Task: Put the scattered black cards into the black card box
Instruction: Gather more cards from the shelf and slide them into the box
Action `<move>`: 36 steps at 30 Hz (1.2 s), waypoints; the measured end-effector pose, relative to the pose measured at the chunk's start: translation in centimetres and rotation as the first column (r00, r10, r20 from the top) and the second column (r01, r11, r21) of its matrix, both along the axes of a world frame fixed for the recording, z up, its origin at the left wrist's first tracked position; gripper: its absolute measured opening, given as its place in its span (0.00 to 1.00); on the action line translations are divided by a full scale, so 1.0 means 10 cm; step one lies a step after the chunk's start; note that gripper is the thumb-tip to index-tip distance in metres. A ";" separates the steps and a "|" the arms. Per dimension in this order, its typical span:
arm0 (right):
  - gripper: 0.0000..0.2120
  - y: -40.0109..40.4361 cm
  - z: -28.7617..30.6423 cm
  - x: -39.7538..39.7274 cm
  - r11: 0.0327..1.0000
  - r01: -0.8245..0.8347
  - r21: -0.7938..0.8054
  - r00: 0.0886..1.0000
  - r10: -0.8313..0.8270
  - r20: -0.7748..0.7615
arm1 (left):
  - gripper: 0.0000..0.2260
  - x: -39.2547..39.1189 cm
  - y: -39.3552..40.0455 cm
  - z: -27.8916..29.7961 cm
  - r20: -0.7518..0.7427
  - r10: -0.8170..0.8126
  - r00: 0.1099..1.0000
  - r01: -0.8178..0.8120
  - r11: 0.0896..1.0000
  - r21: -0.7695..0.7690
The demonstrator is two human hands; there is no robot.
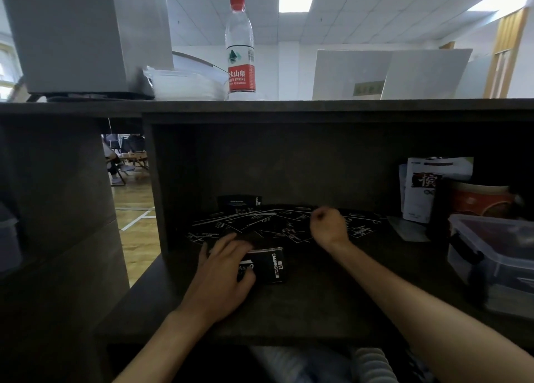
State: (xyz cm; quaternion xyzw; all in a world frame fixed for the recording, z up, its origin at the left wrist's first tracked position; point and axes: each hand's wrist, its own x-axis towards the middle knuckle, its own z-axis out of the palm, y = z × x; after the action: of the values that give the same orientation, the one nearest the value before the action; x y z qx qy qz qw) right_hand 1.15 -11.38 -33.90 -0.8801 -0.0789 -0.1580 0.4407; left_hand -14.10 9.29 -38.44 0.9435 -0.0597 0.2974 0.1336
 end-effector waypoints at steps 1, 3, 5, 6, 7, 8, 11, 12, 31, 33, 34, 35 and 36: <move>0.11 -0.08 -0.02 0.13 0.997 0.056 -0.059 0.998 -0.056 -0.011 | 0.19 0.00 0.00 0.00 -0.001 -0.008 1.000 0.008 1.000 -0.001; 0.16 -0.18 -0.07 0.35 0.976 0.074 -0.207 0.997 -0.078 -0.013 | 0.18 0.00 0.00 0.00 0.010 -0.023 1.000 0.023 1.000 -0.015; 0.21 -0.20 -0.09 0.51 0.943 0.005 -0.333 0.999 -0.016 -0.030 | 0.18 0.01 0.00 -0.01 0.018 -0.026 0.999 0.027 0.999 -0.024; 0.23 -0.20 -0.08 0.58 0.927 -0.047 -0.373 0.998 0.026 -0.060 | 0.18 0.01 0.00 -0.01 0.021 -0.025 0.999 0.026 0.999 -0.025; 0.24 -0.19 -0.07 0.64 0.909 -0.099 -0.405 0.993 0.064 -0.099 | 0.18 0.02 0.00 -0.02 0.025 -0.025 0.999 0.025 0.999 -0.026; 0.26 -0.18 -0.07 0.70 0.885 -0.145 -0.442 0.986 0.090 -0.142 | 0.18 0.02 0.01 -0.02 0.029 -0.023 0.999 0.024 0.999 -0.027; 0.28 -0.12 -0.14 0.77 0.796 -0.194 -0.573 0.974 0.085 -0.212 | 0.18 0.03 0.00 -0.02 0.031 -0.014 0.999 0.015 1.000 -0.017; 0.28 -0.11 -0.18 0.76 0.785 -0.167 -0.597 0.982 0.076 -0.175 | 0.18 0.03 0.00 -0.02 0.032 -0.014 0.999 0.014 1.000 -0.014; 0.14 -0.27 -0.16 0.75 0.937 -0.181 -0.300 0.978 0.138 -0.158 | 0.18 -0.01 -0.01 0.02 0.016 -0.002 1.000 0.002 1.000 -0.015; 0.09 -0.26 -0.18 0.76 0.930 -0.198 -0.310 0.976 0.159 -0.148 | 0.18 0.00 -0.02 0.02 0.016 0.002 1.000 -0.002 1.000 -0.019; 0.08 -0.25 -0.18 0.76 0.917 -0.210 -0.338 0.976 0.175 -0.132 | 0.18 0.00 -0.02 0.02 0.015 0.004 1.000 -0.004 1.000 -0.020; 0.08 -0.25 -0.17 0.74 0.902 -0.214 -0.376 0.976 0.186 -0.111 | 0.18 0.00 -0.02 0.02 0.014 0.007 1.000 -0.007 1.000 -0.020; 0.07 -0.24 -0.16 0.71 0.888 -0.217 -0.406 0.976 0.197 -0.090 | 0.18 0.00 -0.02 0.01 0.015 0.011 1.000 -0.011 1.000 -0.016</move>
State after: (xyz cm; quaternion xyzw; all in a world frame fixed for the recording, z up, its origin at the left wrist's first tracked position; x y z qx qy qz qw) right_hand 8.24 -13.78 -35.49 -0.9432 -0.1936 -0.0696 0.2607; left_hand -14.13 9.10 -38.29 0.9405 -0.0532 0.3055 0.1392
